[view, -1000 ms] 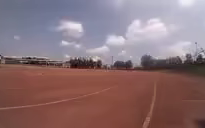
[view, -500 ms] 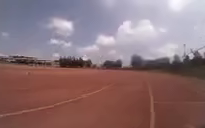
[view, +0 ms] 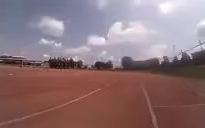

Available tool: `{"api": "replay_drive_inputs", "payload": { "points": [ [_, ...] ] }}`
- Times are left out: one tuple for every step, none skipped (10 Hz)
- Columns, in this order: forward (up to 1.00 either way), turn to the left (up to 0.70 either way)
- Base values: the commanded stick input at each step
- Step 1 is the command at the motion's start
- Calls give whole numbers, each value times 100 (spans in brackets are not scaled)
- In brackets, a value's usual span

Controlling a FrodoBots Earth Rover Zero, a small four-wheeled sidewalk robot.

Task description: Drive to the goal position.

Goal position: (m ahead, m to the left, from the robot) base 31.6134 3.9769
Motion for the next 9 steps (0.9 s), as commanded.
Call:
{"api": "replay_drive_inputs", "payload": {
  "points": [
    [70,-35],
    [70,-35],
    [70,-35],
    [70,-35],
    [70,-35],
    [70,-35],
    [70,-35],
    [70,-35],
    [70,-35]
  ]
}}
